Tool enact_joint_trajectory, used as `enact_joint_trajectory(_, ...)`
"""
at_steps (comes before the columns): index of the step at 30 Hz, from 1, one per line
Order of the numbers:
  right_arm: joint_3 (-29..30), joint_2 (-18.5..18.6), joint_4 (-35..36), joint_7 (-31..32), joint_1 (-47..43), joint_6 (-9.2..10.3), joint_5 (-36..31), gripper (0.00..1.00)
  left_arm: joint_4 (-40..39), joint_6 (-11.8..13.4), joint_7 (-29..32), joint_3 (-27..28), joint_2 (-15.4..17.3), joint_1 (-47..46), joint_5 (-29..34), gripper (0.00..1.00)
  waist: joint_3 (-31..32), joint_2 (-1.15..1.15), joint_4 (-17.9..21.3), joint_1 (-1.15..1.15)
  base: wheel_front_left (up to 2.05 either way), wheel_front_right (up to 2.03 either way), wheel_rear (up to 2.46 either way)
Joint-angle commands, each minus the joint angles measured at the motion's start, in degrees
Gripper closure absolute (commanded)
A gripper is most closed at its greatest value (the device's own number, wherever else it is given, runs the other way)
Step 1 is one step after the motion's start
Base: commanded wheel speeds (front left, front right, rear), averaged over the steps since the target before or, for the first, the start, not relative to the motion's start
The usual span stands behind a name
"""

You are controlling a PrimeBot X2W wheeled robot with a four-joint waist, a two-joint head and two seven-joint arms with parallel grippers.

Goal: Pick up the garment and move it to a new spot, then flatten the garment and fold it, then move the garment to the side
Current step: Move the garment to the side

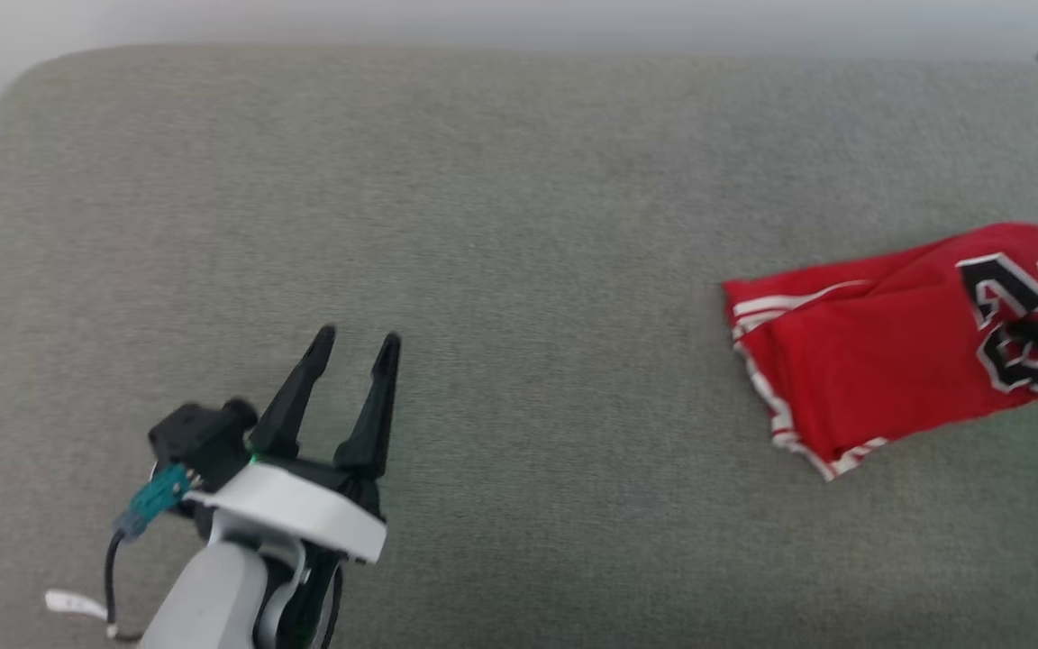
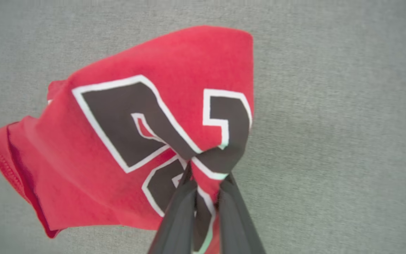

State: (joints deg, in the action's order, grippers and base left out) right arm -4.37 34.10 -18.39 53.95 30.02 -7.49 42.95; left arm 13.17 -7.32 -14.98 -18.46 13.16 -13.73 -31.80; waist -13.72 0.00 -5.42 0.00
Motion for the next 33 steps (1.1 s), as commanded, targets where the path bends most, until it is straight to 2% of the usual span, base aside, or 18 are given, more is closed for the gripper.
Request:
enact_joint_trajectory(1, 0.8, 0.5, 0.3, -0.5, 1.0, 0.01, -0.8, 1.00, -0.3, -0.2, -0.2, -0.7, 0.3, -1.4, 0.2, 0.00, -1.4, 0.00, 1.6, 0.00, 0.00, 0.00, 0.00)
enact_joint_trajectory(14, 6.3, 5.8, -3.4, -9.5, 5.6, 0.01, -9.7, 1.00, -1.6, -0.2, -0.2, -8.5, 0.7, -11.7, 0.6, 0.00, -7.5, 0.00, 6.8, 0.00, 0.00, 0.00, 0.00)
enact_joint_trajectory(26, 9.3, 9.0, -9.8, -17.5, 9.7, 0.01, -17.6, 1.00, -2.6, -0.2, -0.2, -16.1, 0.7, -18.9, 1.5, 0.00, -13.4, 0.00, 8.9, 0.00, 0.00, 0.00, 0.00)
enact_joint_trajectory(33, 11.5, 10.3, -15.6, -22.8, 13.3, 0.02, -25.2, 1.00, -2.5, -0.2, -0.3, -19.2, 0.4, -22.8, 1.4, 0.00, -15.9, 0.00, 9.1, 0.00, 0.00, 0.00, 0.00)
